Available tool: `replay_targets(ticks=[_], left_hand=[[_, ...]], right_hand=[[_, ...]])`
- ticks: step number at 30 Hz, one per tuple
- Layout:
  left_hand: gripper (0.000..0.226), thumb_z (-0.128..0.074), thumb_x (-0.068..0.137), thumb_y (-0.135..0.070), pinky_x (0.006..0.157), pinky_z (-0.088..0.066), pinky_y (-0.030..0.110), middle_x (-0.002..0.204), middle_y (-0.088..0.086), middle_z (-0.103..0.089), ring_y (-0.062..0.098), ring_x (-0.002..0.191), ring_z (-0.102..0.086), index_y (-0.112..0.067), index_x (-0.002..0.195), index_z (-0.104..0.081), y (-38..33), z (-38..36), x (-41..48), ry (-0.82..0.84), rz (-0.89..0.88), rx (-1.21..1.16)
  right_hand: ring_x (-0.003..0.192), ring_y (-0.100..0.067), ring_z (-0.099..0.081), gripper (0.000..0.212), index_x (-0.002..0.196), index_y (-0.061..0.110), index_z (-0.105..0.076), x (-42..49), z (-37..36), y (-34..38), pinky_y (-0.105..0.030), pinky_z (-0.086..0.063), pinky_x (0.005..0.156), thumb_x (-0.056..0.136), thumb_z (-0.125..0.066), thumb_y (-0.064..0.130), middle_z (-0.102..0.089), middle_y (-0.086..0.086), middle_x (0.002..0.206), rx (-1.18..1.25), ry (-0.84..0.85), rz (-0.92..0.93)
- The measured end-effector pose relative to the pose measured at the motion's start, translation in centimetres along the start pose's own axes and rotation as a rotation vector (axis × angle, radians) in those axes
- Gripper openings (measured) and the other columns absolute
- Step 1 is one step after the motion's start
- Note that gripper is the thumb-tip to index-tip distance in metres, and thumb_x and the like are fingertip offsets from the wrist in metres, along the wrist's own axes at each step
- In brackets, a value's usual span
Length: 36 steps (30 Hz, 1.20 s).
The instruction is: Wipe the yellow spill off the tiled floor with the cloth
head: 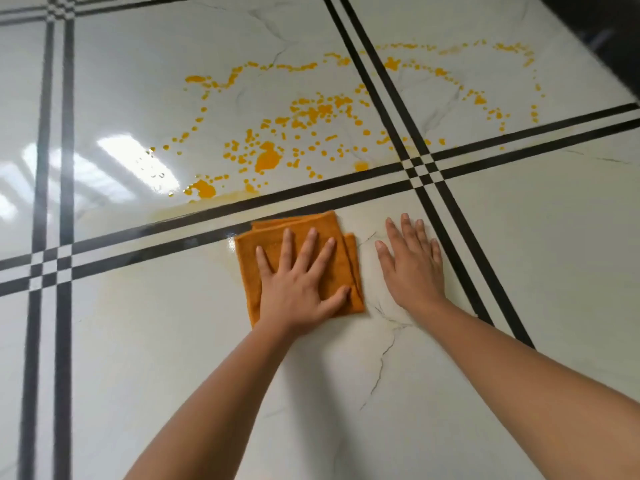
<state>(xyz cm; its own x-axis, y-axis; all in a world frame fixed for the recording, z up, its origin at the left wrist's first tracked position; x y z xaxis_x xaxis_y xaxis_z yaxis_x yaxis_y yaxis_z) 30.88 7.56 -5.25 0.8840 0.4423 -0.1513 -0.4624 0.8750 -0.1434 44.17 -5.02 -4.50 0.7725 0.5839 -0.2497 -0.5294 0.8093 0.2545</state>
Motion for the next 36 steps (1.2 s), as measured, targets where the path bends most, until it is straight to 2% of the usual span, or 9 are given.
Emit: replay_targets(ticks=[4,9,14,19,23,28,30,33,36], left_hand=[[0.078,-0.015,0.08,-0.075,0.104,0.015,0.063,0.157,-0.005,0.01,0.029,0.141,0.019,-0.04,0.146,0.005,2.4,1.0,3.0,-0.019,0.247,-0.125],[0.075,-0.012,0.08,-0.076,0.106,0.009,0.065,0.157,-0.006,0.006,0.029,0.141,0.019,-0.043,0.145,0.008,-2.5,-0.7,-1.5,0.04,-0.231,0.032],[0.076,-0.013,0.08,-0.075,0.103,0.016,0.063,0.156,-0.007,0.009,0.031,0.141,0.017,-0.041,0.146,0.005,-3.1,0.0,1.9,-0.004,0.027,-0.05],[0.075,-0.01,0.081,-0.076,0.104,0.017,0.064,0.156,-0.005,0.014,0.03,0.138,0.026,-0.043,0.142,0.018,-11.6,-2.0,-2.6,0.129,-0.408,0.05],[0.076,-0.009,0.081,-0.076,0.102,0.022,0.062,0.155,-0.006,0.016,0.031,0.139,0.023,-0.041,0.144,0.014,-10.6,-1.4,1.2,0.052,-0.077,-0.039],[0.076,-0.009,0.08,-0.076,0.102,0.019,0.065,0.156,-0.004,0.016,0.032,0.137,0.027,-0.043,0.142,0.019,-18.3,-2.9,-4.7,0.194,-0.54,0.081],[0.076,-0.008,0.079,-0.077,0.102,0.022,0.062,0.156,-0.004,0.014,0.031,0.139,0.024,-0.043,0.143,0.017,-18.8,-2.6,-1.4,0.144,-0.476,0.072],[0.077,-0.007,0.079,-0.077,0.101,0.023,0.06,0.156,-0.005,0.014,0.031,0.14,0.021,-0.041,0.144,0.013,-17.5,-2.1,2.4,0.063,-0.126,0.003],[0.078,-0.008,0.079,-0.078,0.103,0.02,0.065,0.156,-0.003,0.016,0.032,0.138,0.026,-0.041,0.143,0.017,-21.8,-3.4,-1.7,0.142,-0.366,0.034]], right_hand=[[0.145,-0.015,0.01,0.053,0.15,0.031,-0.008,-1.0,-0.3,0.2,-0.037,0.007,0.115,0.099,-0.016,0.046,0.001,0.004,0.159,-0.022,0.018,0.052],[0.145,-0.018,0.005,0.054,0.15,0.029,-0.009,-2.2,0.9,-3.5,-0.04,0.002,0.115,0.099,-0.017,0.046,-0.004,0.0,0.159,-0.021,-0.026,-0.043],[0.146,-0.019,0.003,0.054,0.15,0.028,-0.009,-4.3,1.0,-7.7,-0.041,0.0,0.116,0.099,-0.019,0.044,-0.004,-0.001,0.159,-0.051,-0.039,-0.127],[0.146,-0.019,0.003,0.054,0.15,0.027,-0.011,-5.6,2.6,-11.5,-0.041,0.0,0.116,0.099,-0.02,0.043,-0.004,-0.001,0.159,-0.036,-0.033,-0.14],[0.146,-0.018,0.003,0.054,0.15,0.029,-0.01,-6.5,3.0,-14.4,-0.04,0.001,0.116,0.099,-0.019,0.044,-0.003,0.0,0.159,-0.048,-0.022,-0.12],[0.145,-0.018,0.005,0.055,0.15,0.03,-0.007,-6.3,4.2,-17.9,-0.04,0.002,0.116,0.098,-0.016,0.046,-0.001,0.001,0.159,-0.064,-0.018,-0.142],[0.146,-0.018,0.004,0.055,0.15,0.029,-0.008,-6.3,4.1,-18.9,-0.039,0.001,0.116,0.099,-0.017,0.046,-0.002,0.0,0.159,-0.055,-0.013,-0.133],[0.146,-0.017,0.004,0.055,0.15,0.029,-0.009,-6.6,3.8,-20.0,-0.039,0.001,0.116,0.099,-0.018,0.046,-0.002,0.001,0.159,-0.037,-0.017,-0.107],[0.146,-0.017,0.003,0.055,0.15,0.029,-0.01,-6.9,3.8,-21.4,-0.038,0.0,0.116,0.099,-0.017,0.048,-0.004,0.001,0.159,-0.009,-0.028,-0.089]])
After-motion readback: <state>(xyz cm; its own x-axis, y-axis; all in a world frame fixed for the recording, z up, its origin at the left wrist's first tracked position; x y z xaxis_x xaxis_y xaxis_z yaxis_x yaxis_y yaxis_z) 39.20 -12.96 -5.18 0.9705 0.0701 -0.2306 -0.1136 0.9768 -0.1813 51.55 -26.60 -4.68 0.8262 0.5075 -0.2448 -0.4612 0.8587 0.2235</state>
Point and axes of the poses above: each hand's wrist, its own x-axis towards the middle knuckle, its own z-axis out of the back of the hand, y = z × x, the point moved 7 cm from there along x, towards the middle knuckle
